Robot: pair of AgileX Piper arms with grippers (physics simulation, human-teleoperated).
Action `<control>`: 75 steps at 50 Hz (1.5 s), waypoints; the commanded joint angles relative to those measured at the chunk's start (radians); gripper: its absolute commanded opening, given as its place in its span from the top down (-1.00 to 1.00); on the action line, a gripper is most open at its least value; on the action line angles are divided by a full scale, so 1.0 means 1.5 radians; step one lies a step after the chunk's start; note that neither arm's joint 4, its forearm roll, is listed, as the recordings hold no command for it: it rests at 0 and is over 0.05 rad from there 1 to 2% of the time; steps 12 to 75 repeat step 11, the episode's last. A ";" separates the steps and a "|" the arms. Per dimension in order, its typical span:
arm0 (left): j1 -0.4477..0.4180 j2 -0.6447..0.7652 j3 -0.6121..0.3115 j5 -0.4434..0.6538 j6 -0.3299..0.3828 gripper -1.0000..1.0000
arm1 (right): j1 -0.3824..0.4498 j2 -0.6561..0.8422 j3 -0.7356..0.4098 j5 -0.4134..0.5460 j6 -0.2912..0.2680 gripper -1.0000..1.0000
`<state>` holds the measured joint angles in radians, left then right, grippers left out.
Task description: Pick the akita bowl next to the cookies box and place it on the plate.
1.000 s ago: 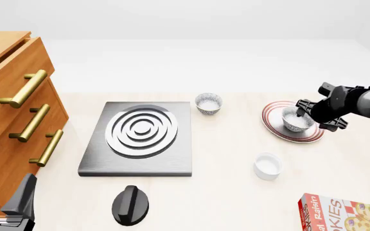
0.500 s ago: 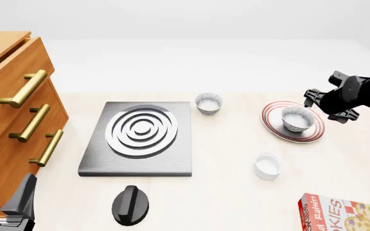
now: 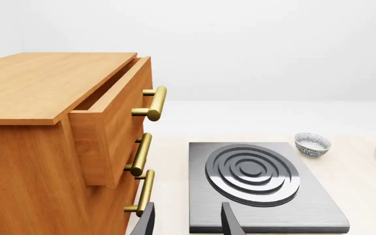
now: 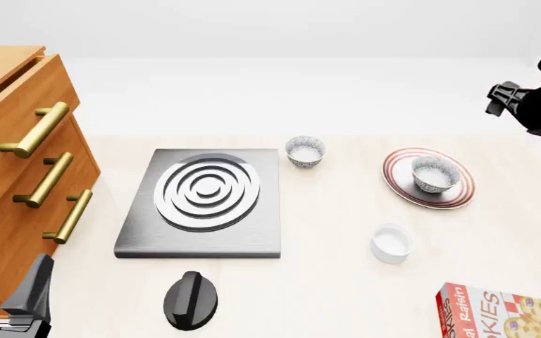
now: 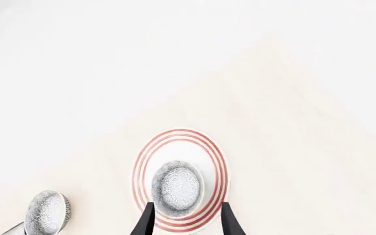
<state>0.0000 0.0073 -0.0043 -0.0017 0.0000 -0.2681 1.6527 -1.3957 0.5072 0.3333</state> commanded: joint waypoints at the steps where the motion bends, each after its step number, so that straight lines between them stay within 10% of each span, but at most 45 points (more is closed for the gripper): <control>1: 0.000 0.000 0.000 0.000 0.000 -1.00 | -0.025 -0.168 0.050 -0.014 -0.024 -1.00; 11: 0.000 0.000 0.000 0.000 0.000 -1.00 | -0.010 -0.371 0.162 -0.042 -0.063 -1.00; 75: 0.000 0.000 0.000 0.000 0.000 -1.00 | -0.010 -0.371 0.162 -0.042 -0.063 -1.00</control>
